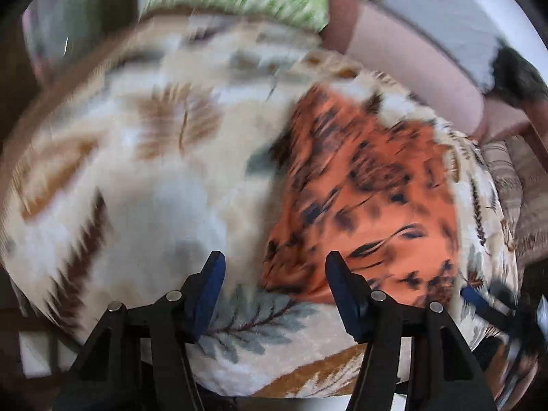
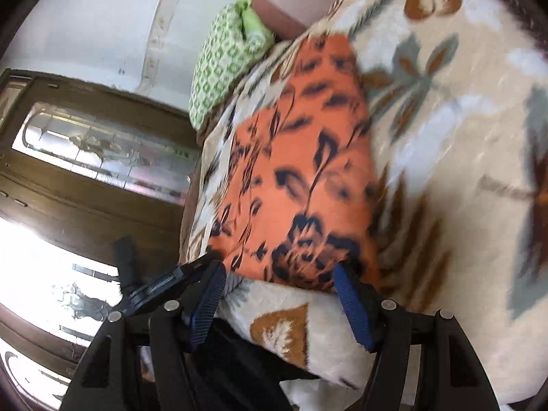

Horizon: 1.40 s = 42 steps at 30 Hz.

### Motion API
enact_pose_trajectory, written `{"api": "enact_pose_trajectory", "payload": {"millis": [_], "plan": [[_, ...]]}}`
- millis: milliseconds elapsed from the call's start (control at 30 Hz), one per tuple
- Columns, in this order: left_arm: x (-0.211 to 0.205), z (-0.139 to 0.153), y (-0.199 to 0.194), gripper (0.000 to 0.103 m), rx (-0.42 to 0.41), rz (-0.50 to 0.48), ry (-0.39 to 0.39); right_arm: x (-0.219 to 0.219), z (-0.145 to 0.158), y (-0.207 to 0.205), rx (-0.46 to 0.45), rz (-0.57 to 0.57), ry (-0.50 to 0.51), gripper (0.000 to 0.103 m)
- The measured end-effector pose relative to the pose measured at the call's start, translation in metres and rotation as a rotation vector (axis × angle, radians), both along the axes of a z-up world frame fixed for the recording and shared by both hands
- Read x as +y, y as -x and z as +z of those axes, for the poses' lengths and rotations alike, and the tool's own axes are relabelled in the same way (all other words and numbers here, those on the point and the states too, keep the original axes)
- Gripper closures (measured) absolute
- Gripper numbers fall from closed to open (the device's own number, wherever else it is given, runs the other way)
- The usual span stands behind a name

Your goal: Fold small clothes

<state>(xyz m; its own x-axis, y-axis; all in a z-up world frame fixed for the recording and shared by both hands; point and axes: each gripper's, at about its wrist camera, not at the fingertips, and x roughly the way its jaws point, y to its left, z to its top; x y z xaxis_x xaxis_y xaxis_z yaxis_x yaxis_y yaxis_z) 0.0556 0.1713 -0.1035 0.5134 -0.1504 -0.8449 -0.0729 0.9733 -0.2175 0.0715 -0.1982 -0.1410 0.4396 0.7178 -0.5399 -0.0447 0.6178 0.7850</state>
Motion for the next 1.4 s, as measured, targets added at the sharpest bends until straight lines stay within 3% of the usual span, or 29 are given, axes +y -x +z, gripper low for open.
{"api": "enact_pose_trajectory", "payload": {"millis": [100, 167, 233, 300, 367, 400, 433, 467, 500, 567, 600, 667, 700, 767, 800, 833, 867, 933, 1033, 1200, 1233, 1300, 1333, 1400], "plan": [[-0.016, 0.033, -0.004, 0.039, -0.108, -0.068, 0.006, -0.018, 0.002, -0.031, 0.011, -0.037, -0.018, 0.032], [-0.027, 0.036, -0.017, 0.037, -0.133, -0.115, 0.008, -0.019, -0.006, -0.066, 0.038, -0.031, -0.052, 0.032], [-0.041, 0.021, -0.035, 0.037, -0.097, -0.136, -0.030, -0.014, -0.018, -0.095, 0.094, -0.025, -0.049, 0.032], [-0.049, -0.006, -0.053, 0.037, -0.025, -0.146, -0.058, -0.004, -0.034, -0.117, 0.152, 0.019, -0.116, 0.028], [-0.055, -0.035, -0.060, 0.037, 0.034, -0.137, -0.145, 0.001, -0.045, -0.126, 0.173, 0.025, -0.132, 0.022], [-0.054, -0.046, -0.061, 0.033, 0.051, -0.120, -0.195, 0.003, -0.054, -0.130, 0.202, 0.024, -0.105, 0.027], [-0.049, -0.054, -0.062, 0.032, 0.074, -0.109, -0.155, 0.005, -0.061, -0.131, 0.231, 0.020, -0.083, 0.055], [-0.038, -0.058, -0.062, 0.031, 0.090, -0.080, -0.074, 0.002, -0.067, -0.128, 0.258, -0.008, -0.097, 0.063], [-0.030, -0.061, -0.062, 0.026, 0.100, -0.063, -0.037, 0.001, -0.063, -0.125, 0.257, -0.038, -0.100, 0.068], [-0.026, -0.063, -0.061, 0.026, 0.099, -0.071, -0.032, 0.014, -0.033, -0.117, 0.147, -0.019, -0.022, 0.070], [-0.027, -0.061, -0.060, 0.026, 0.095, -0.080, -0.046, 0.016, -0.035, -0.118, 0.157, -0.024, -0.010, 0.070], [-0.032, -0.051, -0.059, 0.028, 0.092, -0.082, -0.054, 0.009, -0.068, -0.126, 0.272, -0.063, -0.014, 0.071], [-0.034, -0.042, -0.059, 0.033, 0.077, -0.078, -0.079, 0.001, -0.076, -0.127, 0.296, -0.088, -0.093, 0.070], [-0.042, -0.012, -0.054, 0.038, -0.019, -0.075, -0.124, 0.005, -0.061, -0.126, 0.245, -0.059, -0.066, 0.065], [-0.047, 0.004, -0.053, 0.038, -0.072, -0.097, -0.102, 0.008, -0.055, -0.126, 0.239, -0.037, -0.045, 0.059], [-0.052, 0.012, -0.055, 0.037, -0.098, -0.117, -0.093, 0.008, -0.053, -0.126, 0.250, -0.021, -0.048, 0.044], [-0.060, 0.019, -0.057, 0.037, -0.126, -0.151, -0.097, 0.006, -0.049, -0.127, 0.249, -0.021, -0.067, 0.042], [-0.073, 0.012, -0.069, 0.037, -0.113, -0.186, -0.137, 0.000, -0.036, -0.132, 0.214, -0.049, -0.081, 0.040], [-0.082, -0.033, -0.089, 0.034, 0.021, -0.196, -0.185, -0.009, -0.033, -0.153, 0.193, -0.089, -0.103, 0.033], [-0.084, -0.035, -0.087, 0.033, -0.002, -0.196, -0.201, -0.003, -0.053, -0.199, 0.212, -0.066, -0.128, 0.033], [-0.081, -0.035, -0.088, 0.031, 0.000, -0.195, -0.189, 0.001, -0.053, -0.204, 0.205, -0.051, -0.085, 0.039], [-0.080, -0.038, -0.091, 0.029, -0.005, -0.192, -0.175, 0.001, -0.063, -0.210, 0.238, -0.059, -0.049, 0.066], [-0.078, -0.039, -0.089, 0.029, -0.009, -0.194, -0.178, 0.001, -0.069, -0.211, 0.252, -0.082, -0.055, 0.072], [-0.078, -0.039, -0.087, 0.028, -0.016, -0.201, -0.192, 0.002, -0.043, -0.190, 0.154, -0.100, -0.017, 0.073]]}}
